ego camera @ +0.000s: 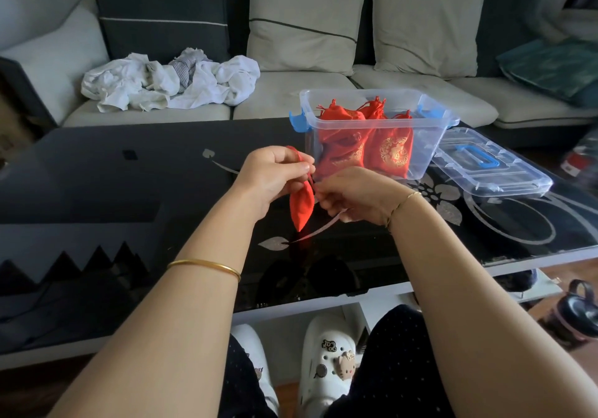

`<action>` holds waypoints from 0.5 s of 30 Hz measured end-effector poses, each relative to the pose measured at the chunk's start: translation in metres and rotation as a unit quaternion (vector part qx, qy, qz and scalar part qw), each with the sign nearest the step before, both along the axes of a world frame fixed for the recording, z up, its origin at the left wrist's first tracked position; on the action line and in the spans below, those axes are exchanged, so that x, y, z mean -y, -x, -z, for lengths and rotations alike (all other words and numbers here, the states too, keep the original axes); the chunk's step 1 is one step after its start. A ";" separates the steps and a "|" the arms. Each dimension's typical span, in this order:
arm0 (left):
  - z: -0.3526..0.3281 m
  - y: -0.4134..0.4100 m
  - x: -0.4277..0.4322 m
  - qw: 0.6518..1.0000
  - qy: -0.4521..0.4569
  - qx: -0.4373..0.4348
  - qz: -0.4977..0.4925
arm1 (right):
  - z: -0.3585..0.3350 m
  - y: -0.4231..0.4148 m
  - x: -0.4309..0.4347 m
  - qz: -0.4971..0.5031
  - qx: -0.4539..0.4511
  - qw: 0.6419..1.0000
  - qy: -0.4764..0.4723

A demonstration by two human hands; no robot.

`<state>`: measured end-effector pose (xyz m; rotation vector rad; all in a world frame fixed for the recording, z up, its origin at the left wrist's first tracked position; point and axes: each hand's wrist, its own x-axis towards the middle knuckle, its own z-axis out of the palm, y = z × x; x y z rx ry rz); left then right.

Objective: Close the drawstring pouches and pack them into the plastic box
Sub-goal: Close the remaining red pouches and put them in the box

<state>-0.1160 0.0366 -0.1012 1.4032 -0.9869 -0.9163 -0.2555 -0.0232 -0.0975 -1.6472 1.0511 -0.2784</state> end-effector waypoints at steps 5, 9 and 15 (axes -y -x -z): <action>-0.004 0.003 -0.001 0.998 0.006 0.048 0.043 | 0.009 -0.007 0.006 0.100 0.110 0.977 0.156; -0.004 0.006 0.001 0.978 0.051 0.199 0.043 | 0.014 -0.014 0.006 0.068 0.172 0.979 0.091; 0.004 0.007 0.003 0.926 0.131 0.352 -0.032 | 0.017 -0.010 0.009 0.044 0.211 0.976 -0.034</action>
